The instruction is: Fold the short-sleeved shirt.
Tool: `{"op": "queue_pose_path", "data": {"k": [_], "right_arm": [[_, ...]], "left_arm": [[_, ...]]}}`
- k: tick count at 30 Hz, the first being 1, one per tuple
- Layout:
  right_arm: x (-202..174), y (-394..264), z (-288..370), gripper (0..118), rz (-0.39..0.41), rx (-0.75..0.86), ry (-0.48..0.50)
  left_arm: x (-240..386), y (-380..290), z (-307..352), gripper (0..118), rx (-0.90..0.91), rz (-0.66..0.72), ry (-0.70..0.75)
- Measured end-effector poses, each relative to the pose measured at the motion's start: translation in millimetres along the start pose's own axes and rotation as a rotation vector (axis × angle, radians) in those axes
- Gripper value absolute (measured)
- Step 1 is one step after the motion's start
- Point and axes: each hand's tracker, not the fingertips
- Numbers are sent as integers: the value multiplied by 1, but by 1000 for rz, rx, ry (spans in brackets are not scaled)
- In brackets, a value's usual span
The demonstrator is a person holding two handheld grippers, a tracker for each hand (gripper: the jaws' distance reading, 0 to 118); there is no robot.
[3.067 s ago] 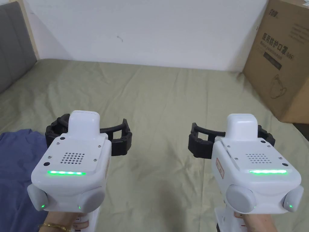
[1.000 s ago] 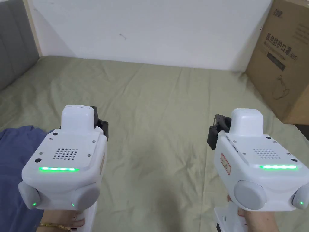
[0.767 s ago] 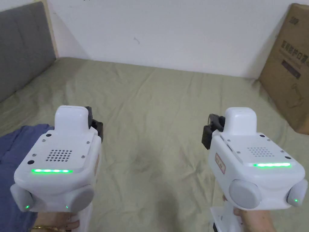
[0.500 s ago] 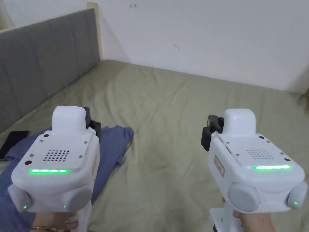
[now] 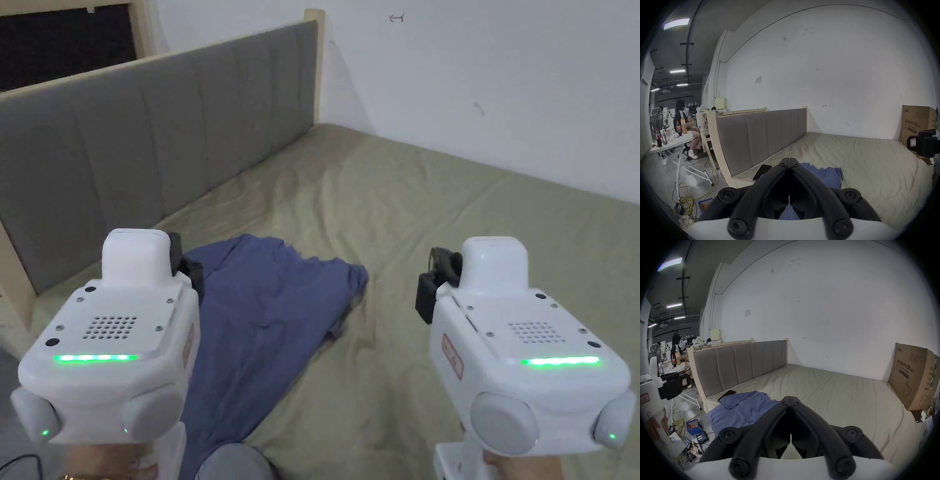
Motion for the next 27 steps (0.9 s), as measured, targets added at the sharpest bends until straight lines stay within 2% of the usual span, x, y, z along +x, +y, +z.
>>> {"op": "queue_pose_path", "data": {"k": [4, 5, 6, 9, 10, 13, 16, 21, 25, 27], "right_arm": [[1, 0, -2, 0, -14, -7, 8], [1, 0, -2, 0, -16, -9, 7], [2, 0, -3, 0, -16, -11, 5], [7, -2, -3, 0, -11, -16, 0], [9, -3, -4, 0, -14, -18, -4], [15, -7, -6, 0, -28, -31, -11], [20, -12, -13, 0, -31, -58, -17], [28, -22, -28, 0, -21, -109, -27], [36, -34, -44, 0, -9, -161, -46], [43, -41, -53, 0, -19, -192, -49]], "left_arm": [[2, 0, -2, 0, -3, -17, 5], [4, 0, -5, 3, -6, -13, 16], [3, 0, -8, 13, -13, -5, 15], [4, -1, -28, 103, -77, -10, 4], [5, 0, -38, 118, -108, -20, -4], [11, 3, -66, 118, -181, -79, -52], [13, 5, -114, 118, -325, -34, -174], [35, -8, -205, 118, -570, -68, -155], [59, -43, -279, 118, -766, -194, -168], [77, -60, -292, 118, -851, -271, -191]]}}
